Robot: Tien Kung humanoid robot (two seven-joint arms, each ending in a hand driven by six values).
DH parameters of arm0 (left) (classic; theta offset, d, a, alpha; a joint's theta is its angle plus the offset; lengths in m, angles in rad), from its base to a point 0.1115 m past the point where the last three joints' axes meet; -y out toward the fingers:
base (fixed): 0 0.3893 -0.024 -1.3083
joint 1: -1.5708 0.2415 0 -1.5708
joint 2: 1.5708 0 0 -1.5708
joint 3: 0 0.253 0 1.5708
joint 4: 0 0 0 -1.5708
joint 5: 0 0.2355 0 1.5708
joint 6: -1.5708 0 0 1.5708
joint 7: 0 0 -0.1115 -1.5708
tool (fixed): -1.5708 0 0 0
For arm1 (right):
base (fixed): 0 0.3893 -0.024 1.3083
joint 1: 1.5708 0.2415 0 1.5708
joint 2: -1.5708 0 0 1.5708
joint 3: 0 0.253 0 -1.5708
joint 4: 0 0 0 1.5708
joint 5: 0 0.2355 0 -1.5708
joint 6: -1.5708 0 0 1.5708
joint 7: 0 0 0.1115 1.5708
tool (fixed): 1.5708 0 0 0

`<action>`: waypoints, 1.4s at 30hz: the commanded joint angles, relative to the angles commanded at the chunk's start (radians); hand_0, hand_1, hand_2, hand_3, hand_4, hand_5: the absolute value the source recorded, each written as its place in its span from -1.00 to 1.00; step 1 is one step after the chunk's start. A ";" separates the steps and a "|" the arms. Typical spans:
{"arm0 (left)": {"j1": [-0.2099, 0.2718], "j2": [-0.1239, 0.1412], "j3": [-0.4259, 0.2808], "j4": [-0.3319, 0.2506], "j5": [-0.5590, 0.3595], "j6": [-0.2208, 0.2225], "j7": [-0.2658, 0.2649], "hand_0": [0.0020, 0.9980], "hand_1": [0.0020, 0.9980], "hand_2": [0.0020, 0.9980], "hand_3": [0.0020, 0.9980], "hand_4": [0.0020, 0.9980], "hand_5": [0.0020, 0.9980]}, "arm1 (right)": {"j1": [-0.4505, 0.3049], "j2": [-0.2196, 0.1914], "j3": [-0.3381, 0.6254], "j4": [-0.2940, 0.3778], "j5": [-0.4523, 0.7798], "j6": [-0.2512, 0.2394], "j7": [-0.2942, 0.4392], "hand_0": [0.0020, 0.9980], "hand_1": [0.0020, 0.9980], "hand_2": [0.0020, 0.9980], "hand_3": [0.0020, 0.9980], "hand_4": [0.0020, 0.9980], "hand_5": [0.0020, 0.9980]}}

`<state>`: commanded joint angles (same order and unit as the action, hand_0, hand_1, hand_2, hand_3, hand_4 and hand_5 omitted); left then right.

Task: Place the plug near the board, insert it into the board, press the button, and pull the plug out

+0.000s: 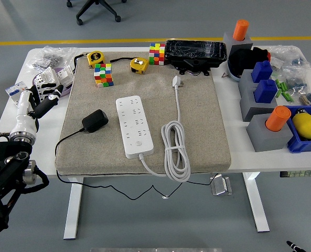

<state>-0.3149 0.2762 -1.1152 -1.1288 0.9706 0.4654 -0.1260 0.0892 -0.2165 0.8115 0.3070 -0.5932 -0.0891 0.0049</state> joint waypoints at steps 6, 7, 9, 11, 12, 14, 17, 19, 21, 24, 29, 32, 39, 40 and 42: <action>-0.001 0.001 0.002 0.000 -0.002 -0.002 0.002 -0.07 0.09 0.08 0.12 0.63 -0.29 | 0.001 -0.002 -0.009 -0.001 0.004 0.002 0.000 0.20 0.29 0.28 0.11 0.91 -0.02; -0.001 0.001 0.002 0.000 -0.002 -0.003 0.002 -0.06 0.09 0.08 0.12 0.63 -0.29 | 0.000 -0.001 -0.010 -0.002 0.004 0.002 0.000 0.20 0.28 0.28 0.11 0.91 -0.01; 0.000 0.001 0.003 -0.003 -0.003 -0.003 0.003 -0.06 0.09 0.08 0.12 0.63 -0.29 | -0.001 -0.002 -0.012 -0.002 0.004 0.002 0.000 0.20 0.28 0.28 0.11 0.91 -0.01; 0.002 0.002 0.001 -0.006 -0.004 -0.004 0.003 -0.06 0.09 0.08 0.12 0.63 -0.29 | 0.000 -0.002 -0.014 -0.002 0.003 0.001 0.000 0.20 0.28 0.28 0.11 0.91 -0.01; 0.002 0.003 0.000 -0.007 -0.004 -0.004 0.004 -0.06 0.09 0.08 0.12 0.63 -0.29 | 0.001 -0.003 -0.014 -0.001 0.002 0.002 0.000 0.20 0.28 0.28 0.11 0.91 -0.01; 0.004 0.003 0.001 -0.008 -0.004 -0.005 0.004 -0.06 0.09 0.08 0.12 0.63 -0.29 | 0.003 -0.004 -0.013 0.000 0.003 0.002 0.000 0.20 0.29 0.28 0.11 0.91 -0.02; 0.004 0.003 0.002 -0.009 -0.005 -0.005 0.005 -0.06 0.09 0.08 0.12 0.63 -0.29 | 0.005 -0.006 -0.012 0.001 0.002 0.001 0.001 0.20 0.29 0.28 0.11 0.91 -0.02; 0.004 0.002 0.001 -0.011 -0.006 -0.006 0.006 -0.07 0.09 0.08 0.12 0.63 -0.30 | 0.006 -0.008 -0.010 0.001 0.002 0.000 0.001 0.20 0.29 0.28 0.11 0.90 -0.02; 0.004 0.001 -0.001 -0.013 -0.006 -0.007 0.007 -0.07 0.09 0.08 0.12 0.63 -0.30 | 0.006 -0.008 -0.010 0.001 0.002 0.001 0.000 0.20 0.29 0.28 0.11 0.90 -0.02; 0.008 -0.001 -0.007 -0.017 -0.007 -0.008 0.008 -0.07 0.09 0.08 0.12 0.63 -0.30 | 0.004 -0.005 -0.014 -0.003 0.007 0.000 0.000 0.20 0.29 0.28 0.11 0.90 -0.02; 0.014 -0.004 -0.016 -0.021 -0.008 -0.011 0.011 -0.07 0.09 0.08 0.12 0.63 -0.30 | 0.004 0.001 -0.014 -0.006 0.010 0.000 0.000 0.20 0.28 0.28 0.11 0.90 -0.02; 0.014 -0.007 -0.020 -0.023 -0.008 -0.012 0.012 -0.07 0.09 0.08 0.12 0.62 -0.30 | 0.006 0.002 -0.013 -0.006 0.010 0.000 -0.001 0.20 0.28 0.28 0.11 0.90 -0.02; 0.010 -0.011 -0.020 -0.029 -0.011 -0.019 0.013 -0.07 0.09 0.08 0.12 0.62 -0.30 | 0.006 0.005 -0.005 -0.007 0.010 -0.001 -0.001 0.20 0.28 0.28 0.11 0.90 -0.02; 0.011 -0.010 -0.021 -0.030 -0.011 -0.019 0.013 -0.07 0.09 0.08 0.12 0.62 -0.30 | 0.006 0.006 -0.006 -0.007 0.010 -0.001 -0.002 0.20 0.28 0.28 0.11 0.90 -0.02; 0.011 -0.010 -0.024 -0.032 -0.011 -0.019 0.014 -0.07 0.09 0.08 0.12 0.62 -0.30 | 0.007 0.007 -0.007 -0.008 0.011 -0.001 -0.001 0.20 0.28 0.28 0.11 0.90 -0.02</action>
<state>-0.3035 0.2664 -1.1391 -1.1604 0.9600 0.4460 -0.1120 0.0958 -0.2099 0.8045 0.2989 -0.5822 -0.0900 0.0034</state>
